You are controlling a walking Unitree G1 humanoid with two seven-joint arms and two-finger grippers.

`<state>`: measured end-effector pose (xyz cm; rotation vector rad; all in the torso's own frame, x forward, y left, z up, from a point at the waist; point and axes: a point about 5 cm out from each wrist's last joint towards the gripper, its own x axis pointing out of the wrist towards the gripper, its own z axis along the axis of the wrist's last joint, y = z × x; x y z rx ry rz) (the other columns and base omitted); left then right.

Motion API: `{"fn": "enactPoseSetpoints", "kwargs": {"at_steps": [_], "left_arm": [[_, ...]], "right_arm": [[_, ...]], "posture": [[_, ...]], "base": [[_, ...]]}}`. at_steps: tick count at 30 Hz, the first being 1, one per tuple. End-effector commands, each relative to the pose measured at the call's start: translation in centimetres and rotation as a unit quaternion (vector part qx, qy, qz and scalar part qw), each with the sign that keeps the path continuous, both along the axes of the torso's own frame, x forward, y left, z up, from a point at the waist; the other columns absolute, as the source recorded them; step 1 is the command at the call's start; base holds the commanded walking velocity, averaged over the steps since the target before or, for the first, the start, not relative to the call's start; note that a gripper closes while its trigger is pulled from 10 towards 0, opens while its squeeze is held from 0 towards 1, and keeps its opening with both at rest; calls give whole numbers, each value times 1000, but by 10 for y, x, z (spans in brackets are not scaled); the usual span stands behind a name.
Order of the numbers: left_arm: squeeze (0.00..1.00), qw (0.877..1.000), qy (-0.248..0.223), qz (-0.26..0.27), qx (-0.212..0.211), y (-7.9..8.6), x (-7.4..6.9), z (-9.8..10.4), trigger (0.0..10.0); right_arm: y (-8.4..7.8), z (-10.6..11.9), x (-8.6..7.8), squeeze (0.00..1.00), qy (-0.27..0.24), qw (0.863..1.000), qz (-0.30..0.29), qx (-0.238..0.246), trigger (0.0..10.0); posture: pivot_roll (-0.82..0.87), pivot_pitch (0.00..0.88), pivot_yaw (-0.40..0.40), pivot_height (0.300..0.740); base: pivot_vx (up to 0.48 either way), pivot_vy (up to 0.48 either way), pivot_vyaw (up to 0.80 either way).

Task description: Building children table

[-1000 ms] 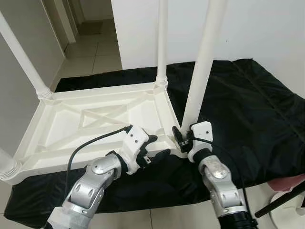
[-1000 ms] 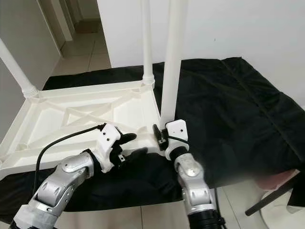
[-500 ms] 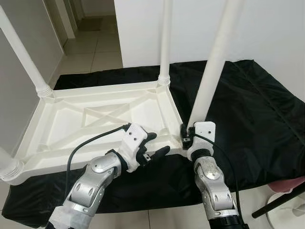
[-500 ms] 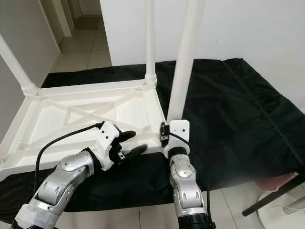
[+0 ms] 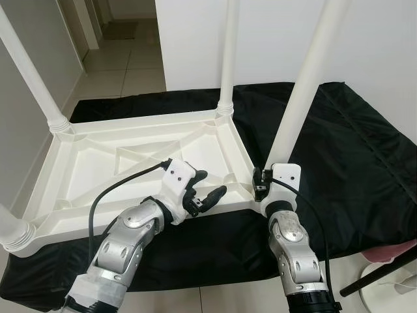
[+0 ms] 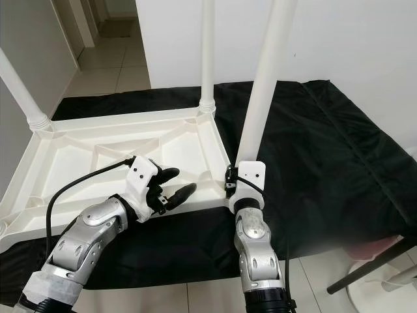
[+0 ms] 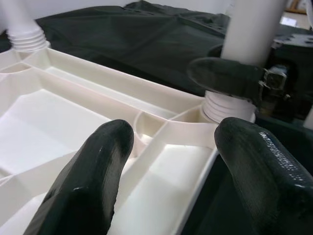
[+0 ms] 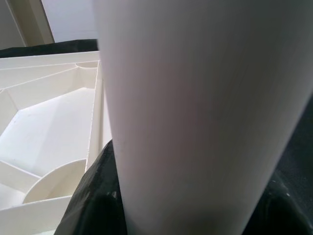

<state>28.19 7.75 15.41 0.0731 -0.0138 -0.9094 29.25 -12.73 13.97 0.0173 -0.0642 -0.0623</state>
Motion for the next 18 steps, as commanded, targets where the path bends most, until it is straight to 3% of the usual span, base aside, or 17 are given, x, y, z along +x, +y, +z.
{"fn": "enactPoseSetpoints", "kwargs": {"at_steps": [1, 2, 3, 14, 15, 18], "left_arm": [[0, 1000, -8, -29, 7, -7, -1, 2, 10000], [0, 1000, -8, -29, 7, -7, -1, 2, 10000], [0, 999, -11, -44, 5, -11, -3, 4, 10000], [0, 998, -24, -51, 4, -18, 1, 13, 10000], [0, 998, -26, -52, 9, -18, 1, 13, 10000], [0, 998, -25, -47, 14, -17, 2, 11, 10000]], "right_arm": [[4, 10, 3, 192, -25, 999, 18, 34, 10000], [4, 10, 3, 192, -25, 999, 18, 34, 10000], [5, 12, 3, 1000, -32, 998, 28, 36, 10000], [-1, 10, 3, 961, -29, 998, 48, 21, 10000], [-3, 10, 4, 0, -28, 998, 49, 19, 10000], [-13, 11, 6, 0, -33, 997, 61, 15, 10000]], "posture": [[-21, 0, -5, 740], [-21, 0, -5, 740], [-21, 0, -5, 740], [-11, 0, -16, 740], [-11, 0, -16, 740], [-5, 0, -16, 740]], "base": [[0, 0, 0], [0, 0, 0], [0, 0, 0], [0, 0, 0], [0, 0, 0], [0, 0, 0]]}}
